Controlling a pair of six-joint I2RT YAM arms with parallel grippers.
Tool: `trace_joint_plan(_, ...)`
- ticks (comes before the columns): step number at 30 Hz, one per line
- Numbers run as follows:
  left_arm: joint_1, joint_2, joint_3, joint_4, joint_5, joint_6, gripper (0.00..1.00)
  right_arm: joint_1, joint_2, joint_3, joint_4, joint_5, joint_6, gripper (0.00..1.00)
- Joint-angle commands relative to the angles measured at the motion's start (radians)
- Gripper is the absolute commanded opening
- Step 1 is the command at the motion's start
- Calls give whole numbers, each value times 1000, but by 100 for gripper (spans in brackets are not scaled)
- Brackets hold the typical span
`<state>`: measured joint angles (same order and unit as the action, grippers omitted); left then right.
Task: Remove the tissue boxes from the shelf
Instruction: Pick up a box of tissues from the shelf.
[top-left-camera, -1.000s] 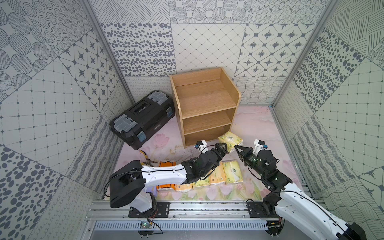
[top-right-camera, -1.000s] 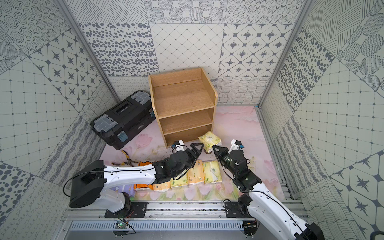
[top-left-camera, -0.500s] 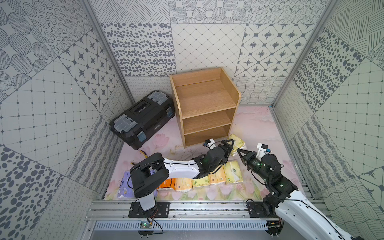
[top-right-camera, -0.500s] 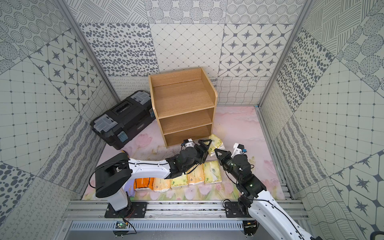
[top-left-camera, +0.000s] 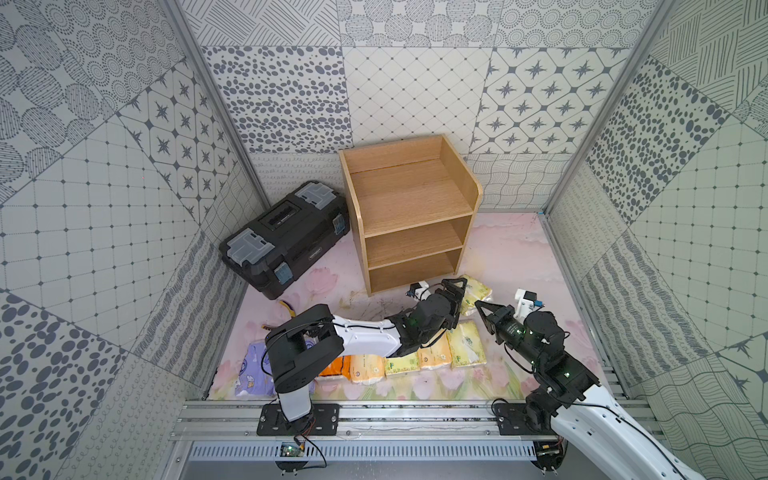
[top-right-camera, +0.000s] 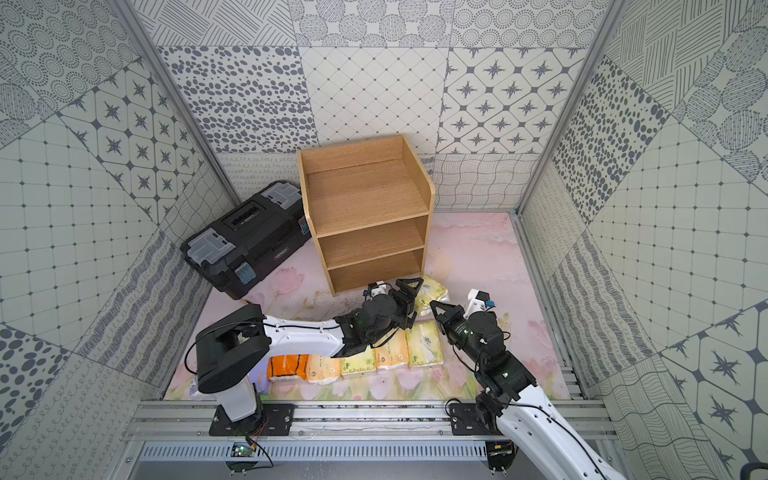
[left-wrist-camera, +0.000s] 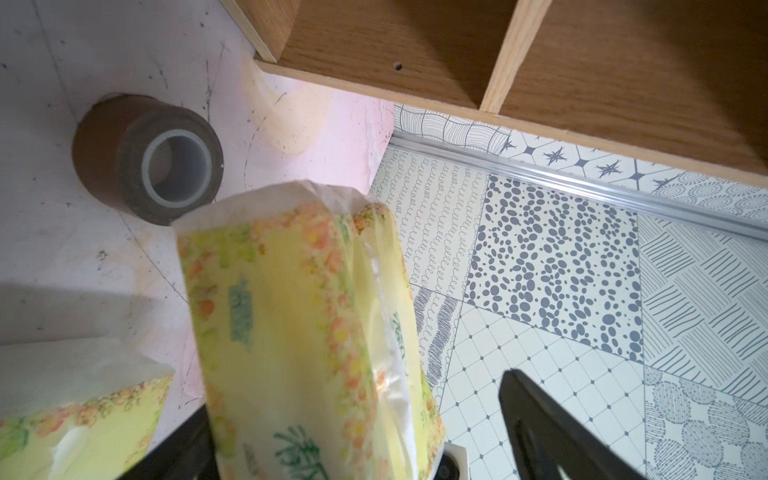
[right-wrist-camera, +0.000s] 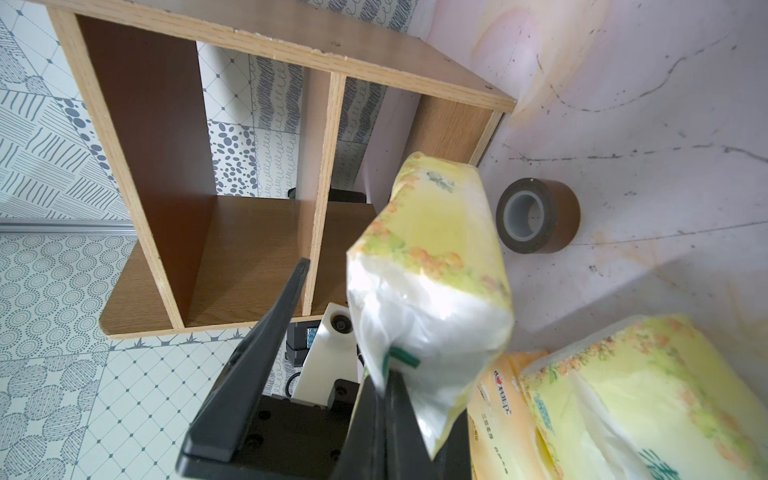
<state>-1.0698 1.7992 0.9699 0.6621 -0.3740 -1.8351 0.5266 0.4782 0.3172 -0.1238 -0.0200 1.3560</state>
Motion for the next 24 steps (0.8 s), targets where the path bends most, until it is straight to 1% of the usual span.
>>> trace_joint_plan(1,1,6,-7,28,-44,-52,80,3,-28,21,11,0,-15,0)
trace_joint_plan(4,-1,2,-11,27,-62,-48,61,4,-44,23,-8,5,-17,0)
trace_joint_plan(8,-2,1,-11,21,-66,-48,40,4,-47,21,-21,9,-19,0)
trace_joint_plan(11,-5,5,-7,21,-66,-48,30,4,-49,24,-36,18,-23,0)
trace_joint_plan(14,-9,4,-4,5,-63,-40,24,4,-60,30,-60,27,-40,0)
trace_joint_plan(15,-11,2,-4,-10,-60,-37,24,3,-64,34,-71,30,-54,5)
trace_joint_plan(16,-11,0,-2,-20,-57,-34,23,4,-65,42,-82,33,-68,13)
trace_joint_plan(18,-14,-3,-3,-38,-54,-18,21,3,-68,64,-117,49,-118,39)
trace_joint_plan(19,-17,-3,-2,-46,-53,-7,21,4,-70,81,-146,62,-145,46)
trace_joint_plan(20,-20,-6,1,-57,-50,6,20,4,-72,103,-190,85,-174,51)
trace_joint_plan(21,-25,-6,5,-74,-47,17,20,3,-79,124,-239,114,-204,53)
trace_joint_plan(24,-46,-5,17,-119,-52,58,18,3,-112,175,-346,194,-289,57)
